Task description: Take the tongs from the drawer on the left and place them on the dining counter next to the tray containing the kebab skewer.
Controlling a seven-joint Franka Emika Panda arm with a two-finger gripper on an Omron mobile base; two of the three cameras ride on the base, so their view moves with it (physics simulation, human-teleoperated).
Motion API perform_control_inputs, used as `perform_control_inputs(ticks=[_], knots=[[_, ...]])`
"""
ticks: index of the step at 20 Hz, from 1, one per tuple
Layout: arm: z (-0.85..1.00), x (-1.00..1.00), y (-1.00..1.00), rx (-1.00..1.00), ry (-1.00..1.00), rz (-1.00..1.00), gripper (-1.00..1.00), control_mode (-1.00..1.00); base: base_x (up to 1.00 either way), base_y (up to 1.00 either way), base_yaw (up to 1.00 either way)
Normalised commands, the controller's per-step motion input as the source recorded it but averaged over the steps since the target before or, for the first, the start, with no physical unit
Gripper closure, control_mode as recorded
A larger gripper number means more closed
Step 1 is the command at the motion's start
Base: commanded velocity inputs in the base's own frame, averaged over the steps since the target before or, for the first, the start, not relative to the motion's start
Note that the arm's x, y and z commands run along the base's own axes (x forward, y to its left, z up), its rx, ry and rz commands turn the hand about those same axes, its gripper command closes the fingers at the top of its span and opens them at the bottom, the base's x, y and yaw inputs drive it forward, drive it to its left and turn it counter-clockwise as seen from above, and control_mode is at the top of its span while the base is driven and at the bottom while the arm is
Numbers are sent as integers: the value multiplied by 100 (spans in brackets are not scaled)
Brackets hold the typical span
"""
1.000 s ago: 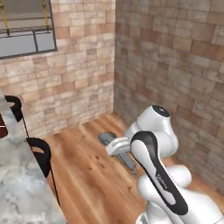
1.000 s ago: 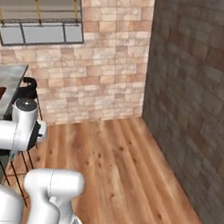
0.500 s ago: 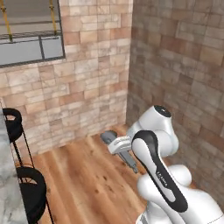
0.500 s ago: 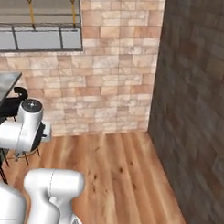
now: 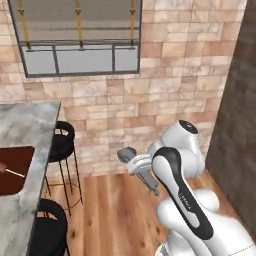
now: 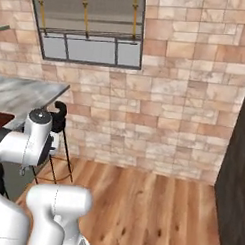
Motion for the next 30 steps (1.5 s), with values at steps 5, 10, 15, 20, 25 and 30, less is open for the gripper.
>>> perform_control_inputs(ticks=[5,10,15,20,25,30], knots=[[0,0,0,0,0,0,100,100,86,-38,65],[0,0,0,0,0,0,100,100,83,-42,65],[0,0,0,0,0,0,100,100,55,-42,70],[0,0,0,0,0,0,100,100,24,-29,81],[0,0,0,0,0,0,100,100,31,-47,68],[0,0,0,0,0,0,100,100,59,-22,17]])
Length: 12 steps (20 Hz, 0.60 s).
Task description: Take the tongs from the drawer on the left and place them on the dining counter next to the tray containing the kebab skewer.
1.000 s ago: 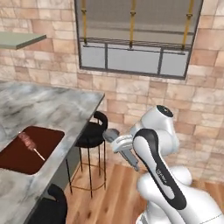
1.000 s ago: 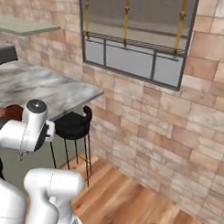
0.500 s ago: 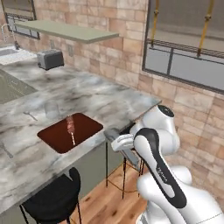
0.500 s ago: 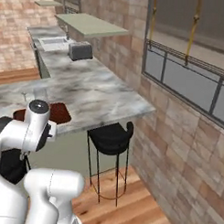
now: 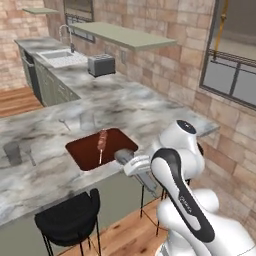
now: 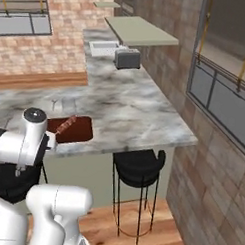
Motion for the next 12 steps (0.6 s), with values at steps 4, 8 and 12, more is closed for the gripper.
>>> perform_control_inputs(ticks=[4,8,12], knots=[[0,0,0,0,0,0,100,100,98,-21,11],[0,0,0,0,0,0,100,100,100,0,0],[0,0,0,0,0,0,100,100,38,8,21]])
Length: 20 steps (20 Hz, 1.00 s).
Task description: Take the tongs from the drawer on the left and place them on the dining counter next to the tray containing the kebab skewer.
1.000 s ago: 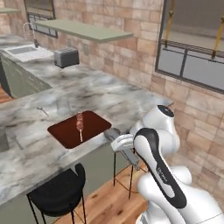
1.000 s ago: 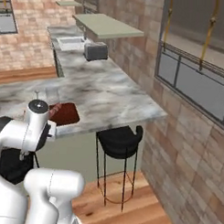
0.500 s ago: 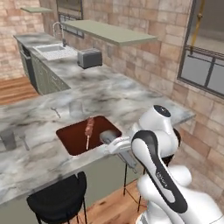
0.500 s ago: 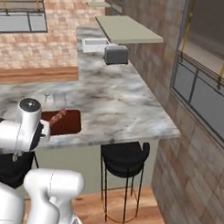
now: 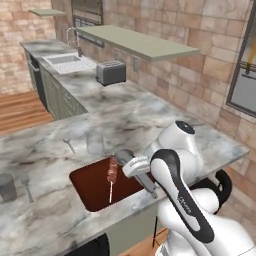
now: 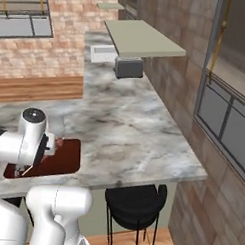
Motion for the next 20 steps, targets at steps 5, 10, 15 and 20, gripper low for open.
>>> perform_control_inputs(ticks=[5,10,15,20], knots=[[0,0,0,0,0,0,100,100,4,9,36],[1,12,-17,4,0,0,100,-100,0,0,4],[30,37,-87,8,-2,0,100,-100,0,0,0],[7,32,-100,-1,3,-8,100,-100,0,0,0]])
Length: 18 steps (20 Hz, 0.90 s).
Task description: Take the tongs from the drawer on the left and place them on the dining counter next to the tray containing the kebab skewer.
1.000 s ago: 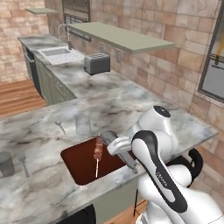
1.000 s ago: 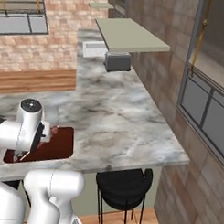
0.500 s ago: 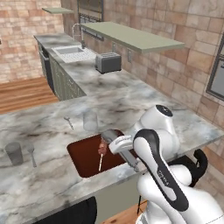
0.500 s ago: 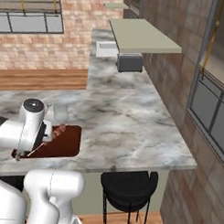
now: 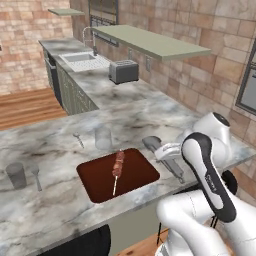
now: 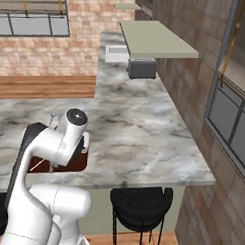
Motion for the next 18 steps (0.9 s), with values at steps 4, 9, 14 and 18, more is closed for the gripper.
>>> perform_control_inputs(ticks=[4,9,14,18], knots=[[0,65,-86,-14,15,-26,100,-100,0,0,0],[3,54,-69,-22,14,-38,100,-100,0,0,0],[0,4,-16,-7,0,-12,100,-100,0,0,0],[-14,27,-15,0,0,14,100,-100,0,0,0]])
